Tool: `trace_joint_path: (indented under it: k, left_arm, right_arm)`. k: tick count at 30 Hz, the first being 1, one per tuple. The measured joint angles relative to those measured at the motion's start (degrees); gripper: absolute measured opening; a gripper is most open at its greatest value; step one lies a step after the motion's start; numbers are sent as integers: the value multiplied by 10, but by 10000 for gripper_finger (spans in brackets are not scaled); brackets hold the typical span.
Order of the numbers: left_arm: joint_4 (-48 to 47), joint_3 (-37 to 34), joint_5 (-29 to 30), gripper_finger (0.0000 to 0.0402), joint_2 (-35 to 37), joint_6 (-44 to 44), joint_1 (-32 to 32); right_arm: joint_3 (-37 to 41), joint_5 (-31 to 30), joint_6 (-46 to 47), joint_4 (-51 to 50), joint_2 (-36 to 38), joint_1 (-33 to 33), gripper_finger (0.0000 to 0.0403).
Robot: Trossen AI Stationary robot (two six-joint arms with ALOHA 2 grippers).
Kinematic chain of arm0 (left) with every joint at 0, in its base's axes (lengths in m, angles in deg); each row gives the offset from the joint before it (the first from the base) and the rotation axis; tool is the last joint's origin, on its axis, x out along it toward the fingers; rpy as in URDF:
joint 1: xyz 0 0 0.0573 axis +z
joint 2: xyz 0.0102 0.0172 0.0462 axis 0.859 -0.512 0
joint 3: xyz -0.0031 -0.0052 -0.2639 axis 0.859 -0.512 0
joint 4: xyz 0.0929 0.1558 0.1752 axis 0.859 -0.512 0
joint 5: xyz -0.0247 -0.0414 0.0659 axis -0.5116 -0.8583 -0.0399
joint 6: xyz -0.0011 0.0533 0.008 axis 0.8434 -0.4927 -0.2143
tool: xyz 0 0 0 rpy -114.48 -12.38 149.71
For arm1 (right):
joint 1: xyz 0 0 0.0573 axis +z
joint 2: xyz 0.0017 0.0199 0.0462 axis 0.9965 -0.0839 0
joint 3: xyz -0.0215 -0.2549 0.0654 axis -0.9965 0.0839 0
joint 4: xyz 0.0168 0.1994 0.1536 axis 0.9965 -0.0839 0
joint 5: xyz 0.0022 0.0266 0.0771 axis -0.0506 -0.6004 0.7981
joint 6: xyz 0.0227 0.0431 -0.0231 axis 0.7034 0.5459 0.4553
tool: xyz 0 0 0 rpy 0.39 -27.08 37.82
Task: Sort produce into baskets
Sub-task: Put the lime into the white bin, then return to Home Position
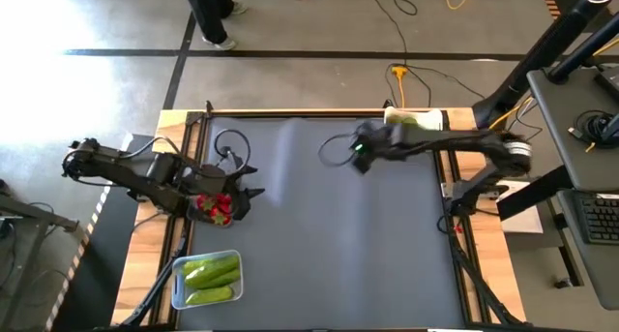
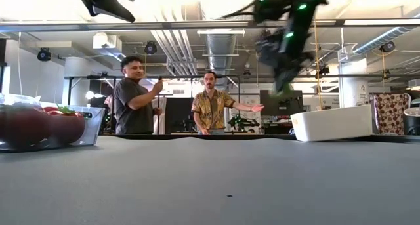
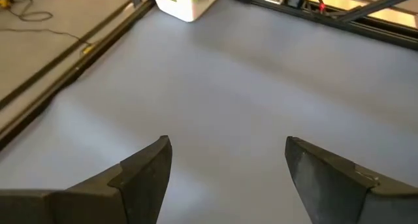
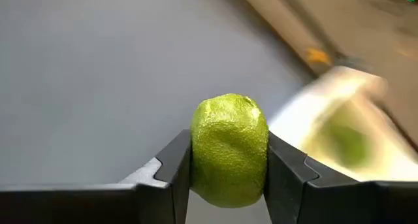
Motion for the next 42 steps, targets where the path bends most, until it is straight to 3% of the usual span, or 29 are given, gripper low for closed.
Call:
trace_joint_path:
  k: [3, 6, 10, 14, 22, 29, 35, 42]
  left_arm:
    - [-1, -10, 14, 280, 18, -6, 0]
    - [-10, -15, 33, 280, 33, -9, 0]
    - [-32, -13, 59, 280, 51, 7, 0]
    - [-34, -12, 70, 280, 73, 42, 1]
    - [-64, -12, 16, 280, 125, 54, 0]
    - [-76, -12, 12, 280, 160, 49, 1]
    - [-79, -19, 2, 280, 206, 16, 1]
    - [-56, -62, 3, 280, 305, -23, 1]
  right_arm:
    - [29, -56, 62, -40, 72, -62, 133]
    - [67, -71, 127, -44, 123, -141, 132]
    - [106, -45, 137, -40, 129, -242, 132]
    - [135, 17, 143, 8, 105, -298, 132]
    - [148, 73, 156, 44, 17, -333, 143]
    - [129, 104, 149, 68, -49, -330, 153]
    - [116, 117, 136, 67, -46, -328, 213]
    - [97, 135, 134, 62, 26, -311, 290]
